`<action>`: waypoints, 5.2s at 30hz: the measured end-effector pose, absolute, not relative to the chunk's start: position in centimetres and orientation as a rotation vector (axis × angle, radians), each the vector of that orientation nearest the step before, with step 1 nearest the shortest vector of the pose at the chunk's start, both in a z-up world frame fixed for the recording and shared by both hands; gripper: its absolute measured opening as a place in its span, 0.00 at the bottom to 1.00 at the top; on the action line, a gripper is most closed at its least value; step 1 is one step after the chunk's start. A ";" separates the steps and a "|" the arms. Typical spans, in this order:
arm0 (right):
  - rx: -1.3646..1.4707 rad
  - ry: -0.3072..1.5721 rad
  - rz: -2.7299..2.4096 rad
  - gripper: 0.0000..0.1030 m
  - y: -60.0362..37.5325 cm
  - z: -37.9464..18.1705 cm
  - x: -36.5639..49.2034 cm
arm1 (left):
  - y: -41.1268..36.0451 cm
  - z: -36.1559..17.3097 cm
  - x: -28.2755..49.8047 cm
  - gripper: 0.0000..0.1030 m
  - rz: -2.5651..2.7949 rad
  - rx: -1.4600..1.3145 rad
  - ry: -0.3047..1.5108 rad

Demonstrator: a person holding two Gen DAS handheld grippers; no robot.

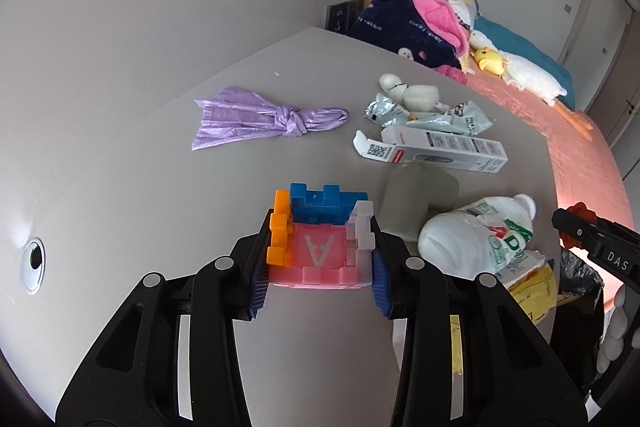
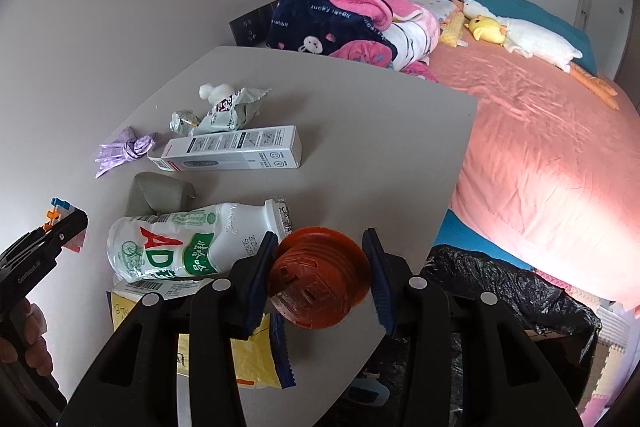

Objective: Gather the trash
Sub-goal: 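Carry the block and orange cap over the trash bag and release both, then return the left tool to the desk and grasp the yellow snack wrapper, then lift the yellow wrapper with the left tool while the right tool grasps the white milk bottle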

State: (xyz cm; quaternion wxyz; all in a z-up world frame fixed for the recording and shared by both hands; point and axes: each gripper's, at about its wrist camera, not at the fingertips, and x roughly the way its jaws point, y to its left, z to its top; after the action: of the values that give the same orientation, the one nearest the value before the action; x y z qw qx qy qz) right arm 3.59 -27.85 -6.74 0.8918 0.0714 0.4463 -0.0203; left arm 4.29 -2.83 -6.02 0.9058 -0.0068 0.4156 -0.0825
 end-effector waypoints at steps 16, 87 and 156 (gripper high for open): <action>0.143 0.792 -0.098 0.44 -30.2 -0.5 -2.6 | -7.9 -1.4 0.2 0.39 -0.321 0.012 0.783; 0.321 0.556 -0.476 0.81 -45.5 5.8 -17.0 | -28.0 -0.9 -7.6 0.94 -0.818 0.299 0.809; 0.200 0.809 -0.129 0.81 -33.4 -0.7 -2.7 | -15.0 -7.3 0.0 0.17 -0.643 0.257 0.978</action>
State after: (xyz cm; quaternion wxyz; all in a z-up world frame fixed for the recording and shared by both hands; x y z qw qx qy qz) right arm -2.68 -33.43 -0.67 0.9123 0.0969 0.3928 -0.0628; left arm 0.02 -14.99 -7.26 0.8259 0.1210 0.4601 -0.3025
